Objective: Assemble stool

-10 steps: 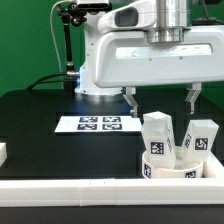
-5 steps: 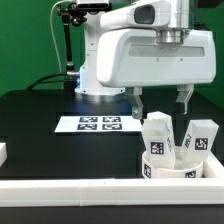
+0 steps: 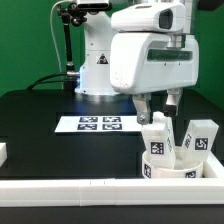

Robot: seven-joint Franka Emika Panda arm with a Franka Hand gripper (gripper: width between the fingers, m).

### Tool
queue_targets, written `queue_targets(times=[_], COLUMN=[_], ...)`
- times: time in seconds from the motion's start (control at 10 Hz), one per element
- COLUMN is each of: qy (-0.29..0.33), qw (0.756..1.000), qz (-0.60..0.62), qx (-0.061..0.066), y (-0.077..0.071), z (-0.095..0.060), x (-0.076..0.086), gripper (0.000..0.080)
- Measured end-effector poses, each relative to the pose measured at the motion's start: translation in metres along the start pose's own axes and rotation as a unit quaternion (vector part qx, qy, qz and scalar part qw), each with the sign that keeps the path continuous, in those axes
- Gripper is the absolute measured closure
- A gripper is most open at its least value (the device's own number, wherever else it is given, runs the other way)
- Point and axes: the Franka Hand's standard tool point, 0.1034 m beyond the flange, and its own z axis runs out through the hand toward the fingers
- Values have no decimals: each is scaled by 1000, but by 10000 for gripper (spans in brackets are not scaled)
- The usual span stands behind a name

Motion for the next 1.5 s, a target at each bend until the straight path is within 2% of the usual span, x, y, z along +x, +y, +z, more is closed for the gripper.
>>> queue_targets(times=[0.9,1.0,1.1,1.2,1.3,1.5], qy=[-11,-13,-13,-14,-13,-14], qw=[1000,1000,1000,1000,1000,1000], qz=[12,17,17,18,18,21], qx=[9,8,8,8,8,7], y=[-12,-13,-13,-12,-12,-11], z=[20,21,21,21,21,21], x=[-1,-1,-1,-2,-2,-2], gripper=[151,171,300,300,462,462])
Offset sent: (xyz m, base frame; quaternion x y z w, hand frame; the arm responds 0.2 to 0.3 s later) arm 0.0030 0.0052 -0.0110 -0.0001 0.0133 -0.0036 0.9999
